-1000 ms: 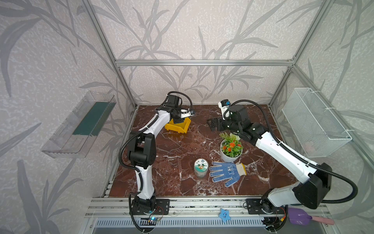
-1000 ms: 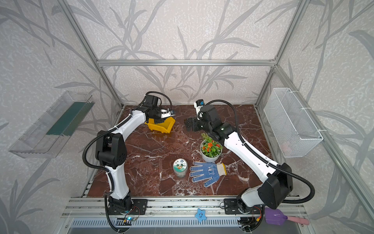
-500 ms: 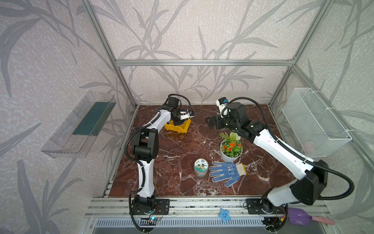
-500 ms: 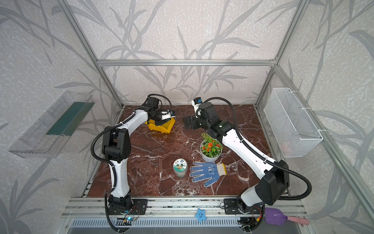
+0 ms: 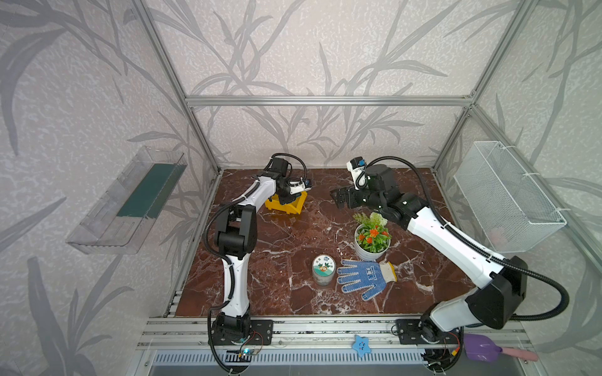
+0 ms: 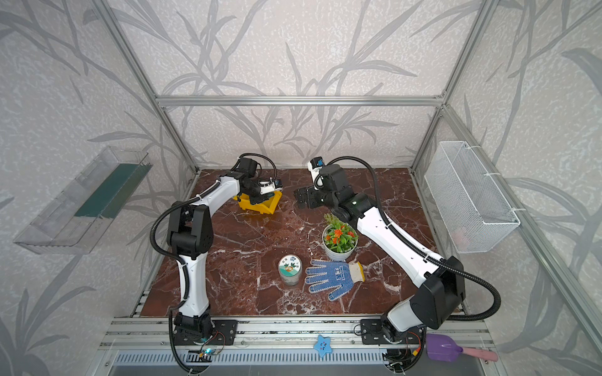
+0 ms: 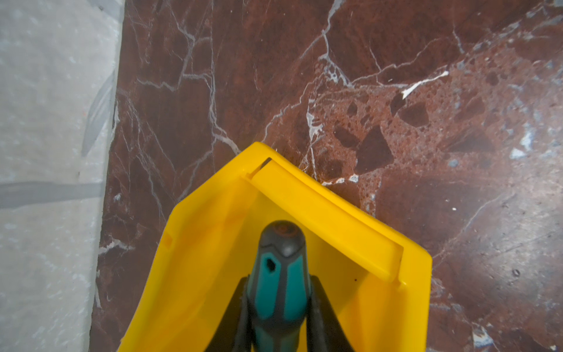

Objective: Put the screwdriver in the bin
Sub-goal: Place the screwdriver in the bin.

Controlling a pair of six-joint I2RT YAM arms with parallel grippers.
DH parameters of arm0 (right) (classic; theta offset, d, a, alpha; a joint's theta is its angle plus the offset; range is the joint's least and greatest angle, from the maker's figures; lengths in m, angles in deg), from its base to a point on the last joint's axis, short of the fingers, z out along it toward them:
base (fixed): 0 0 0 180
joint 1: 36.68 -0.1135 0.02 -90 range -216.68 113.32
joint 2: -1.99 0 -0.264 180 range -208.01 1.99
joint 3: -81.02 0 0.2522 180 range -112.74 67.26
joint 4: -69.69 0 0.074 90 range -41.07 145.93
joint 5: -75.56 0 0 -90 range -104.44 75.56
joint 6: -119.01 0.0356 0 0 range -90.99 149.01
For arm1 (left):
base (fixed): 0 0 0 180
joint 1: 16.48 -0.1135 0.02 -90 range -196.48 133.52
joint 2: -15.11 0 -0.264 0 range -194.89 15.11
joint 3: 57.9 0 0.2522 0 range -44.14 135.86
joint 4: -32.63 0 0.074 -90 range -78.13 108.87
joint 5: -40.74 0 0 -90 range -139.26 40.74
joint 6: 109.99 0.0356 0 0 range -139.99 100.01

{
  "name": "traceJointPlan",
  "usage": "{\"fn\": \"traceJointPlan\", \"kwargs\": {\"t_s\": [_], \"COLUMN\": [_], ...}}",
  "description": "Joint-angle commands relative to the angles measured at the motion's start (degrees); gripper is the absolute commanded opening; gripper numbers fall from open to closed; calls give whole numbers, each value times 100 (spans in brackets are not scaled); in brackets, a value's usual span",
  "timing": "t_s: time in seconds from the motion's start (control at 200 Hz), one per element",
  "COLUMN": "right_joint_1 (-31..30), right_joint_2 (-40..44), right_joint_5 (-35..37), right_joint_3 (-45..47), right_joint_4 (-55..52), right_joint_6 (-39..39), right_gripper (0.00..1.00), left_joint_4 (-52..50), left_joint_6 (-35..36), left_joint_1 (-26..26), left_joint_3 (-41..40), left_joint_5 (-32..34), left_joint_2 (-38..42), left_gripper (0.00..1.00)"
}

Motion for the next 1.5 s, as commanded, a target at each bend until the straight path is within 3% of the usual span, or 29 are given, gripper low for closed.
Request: {"fn": "traceJointPlan", "kwargs": {"t_s": [0.0,0.345,0.8,0.93,0.98,1.005,1.035,1.39,1.445,1.495], "right_joint_1": [-11,-11,-11,-11,-11,-11,-11,-11,2,28], "right_joint_2": [129,277,436,468,483,494,500,617,647,689], "right_joint_5": [-43,-39,111,146,164,173,189,373,457,512], "right_joint_3": [-150,39,149,163,180,189,205,162,113,93], "right_joint_4": [-55,-40,-130,-166,-171,-161,-172,-325,-392,-408], "right_joint_6": [-70,-38,-112,-123,-123,-123,-123,-217,-236,-270], "right_gripper": [99,99,99,99,99,99,99,99,99,99], "left_joint_4": [-179,-177,-232,-235,-224,-215,-211,-164,-105,13], "left_joint_6": [-271,-586,-623,-685,-703,-712,-732,-957,-1087,-1257], "left_joint_1": [-14,42,166,191,209,218,220,227,228,227], "left_joint_3": [368,519,620,655,652,647,648,604,561,468], "left_joint_5": [305,795,970,985,1000,1002,1006,951,913,843], "left_joint_2": [-222,-443,-487,-456,-438,-430,-417,-96,52,229], "left_gripper": [5,8,25,38,52,64,70,73,91,96]}}
